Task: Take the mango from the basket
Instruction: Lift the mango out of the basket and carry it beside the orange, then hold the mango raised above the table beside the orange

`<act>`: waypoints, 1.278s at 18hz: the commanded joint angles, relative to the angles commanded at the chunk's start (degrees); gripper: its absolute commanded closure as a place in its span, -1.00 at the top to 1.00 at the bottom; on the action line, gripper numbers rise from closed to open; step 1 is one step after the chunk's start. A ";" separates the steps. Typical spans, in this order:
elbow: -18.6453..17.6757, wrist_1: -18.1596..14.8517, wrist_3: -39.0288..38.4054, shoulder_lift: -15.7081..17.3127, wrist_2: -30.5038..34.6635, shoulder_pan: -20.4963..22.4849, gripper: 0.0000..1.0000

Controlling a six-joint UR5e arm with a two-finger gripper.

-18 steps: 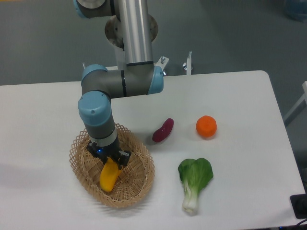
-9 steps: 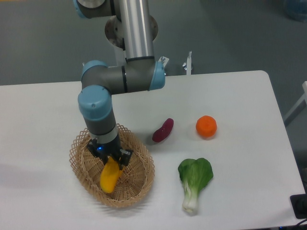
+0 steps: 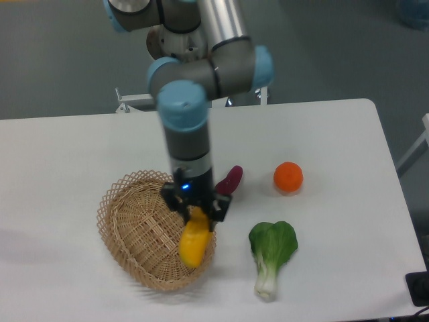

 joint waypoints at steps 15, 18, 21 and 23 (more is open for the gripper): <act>0.62 -8.88 29.11 3.09 -0.71 13.73 -0.11; 0.62 -8.97 29.38 3.26 -0.63 13.82 -0.11; 0.62 -8.97 29.38 3.26 -0.71 13.82 -0.11; 1.14 -8.97 29.38 3.26 -0.71 13.73 -0.11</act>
